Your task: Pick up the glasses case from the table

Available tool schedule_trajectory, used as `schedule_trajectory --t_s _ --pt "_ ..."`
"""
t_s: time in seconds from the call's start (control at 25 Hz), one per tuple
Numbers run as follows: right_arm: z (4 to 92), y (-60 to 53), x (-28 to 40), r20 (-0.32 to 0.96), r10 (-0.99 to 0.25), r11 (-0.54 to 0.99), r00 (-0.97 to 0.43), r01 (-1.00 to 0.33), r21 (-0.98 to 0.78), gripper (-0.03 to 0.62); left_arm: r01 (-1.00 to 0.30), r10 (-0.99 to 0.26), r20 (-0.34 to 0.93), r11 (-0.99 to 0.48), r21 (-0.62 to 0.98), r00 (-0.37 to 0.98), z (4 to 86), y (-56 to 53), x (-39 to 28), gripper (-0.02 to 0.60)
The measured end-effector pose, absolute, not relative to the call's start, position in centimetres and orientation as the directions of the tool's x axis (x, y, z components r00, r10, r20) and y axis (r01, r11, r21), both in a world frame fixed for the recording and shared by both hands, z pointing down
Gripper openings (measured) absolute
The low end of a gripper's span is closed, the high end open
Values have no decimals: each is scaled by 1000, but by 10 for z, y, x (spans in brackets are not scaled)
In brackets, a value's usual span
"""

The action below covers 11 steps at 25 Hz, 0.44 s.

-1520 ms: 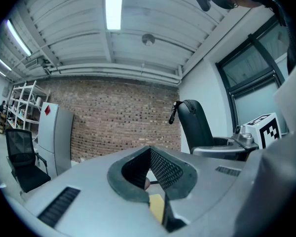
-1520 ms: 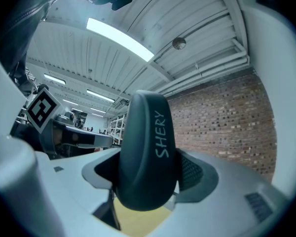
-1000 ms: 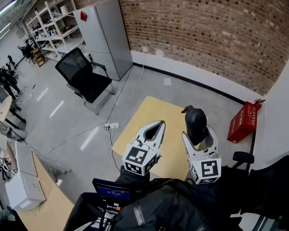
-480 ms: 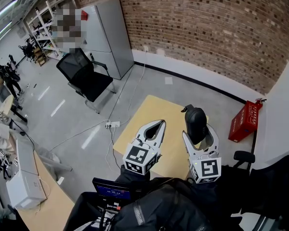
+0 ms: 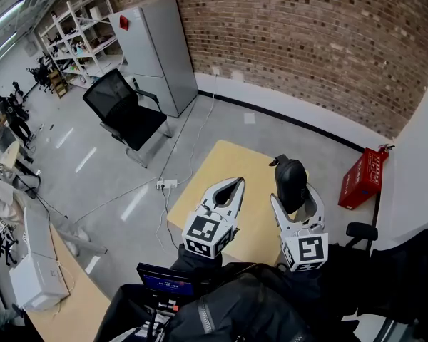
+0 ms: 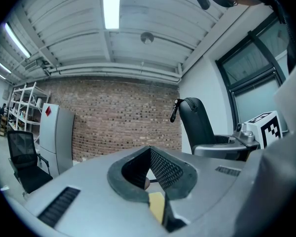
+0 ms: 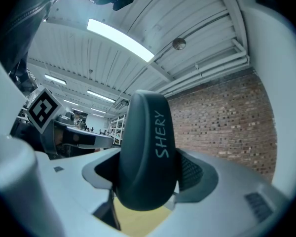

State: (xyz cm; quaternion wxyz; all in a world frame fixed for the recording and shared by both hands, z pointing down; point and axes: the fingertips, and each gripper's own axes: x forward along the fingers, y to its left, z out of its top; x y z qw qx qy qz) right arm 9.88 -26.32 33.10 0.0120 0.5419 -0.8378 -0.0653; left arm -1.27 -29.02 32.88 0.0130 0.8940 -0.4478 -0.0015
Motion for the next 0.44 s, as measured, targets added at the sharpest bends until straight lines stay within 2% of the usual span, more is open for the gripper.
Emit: schedule_trajectory --t_s 0.44 --pt "335 -263 103 -38 -912 403 -409 -908 112 341 -803 -803 26 -596 9 596 333 -290 -8 0"
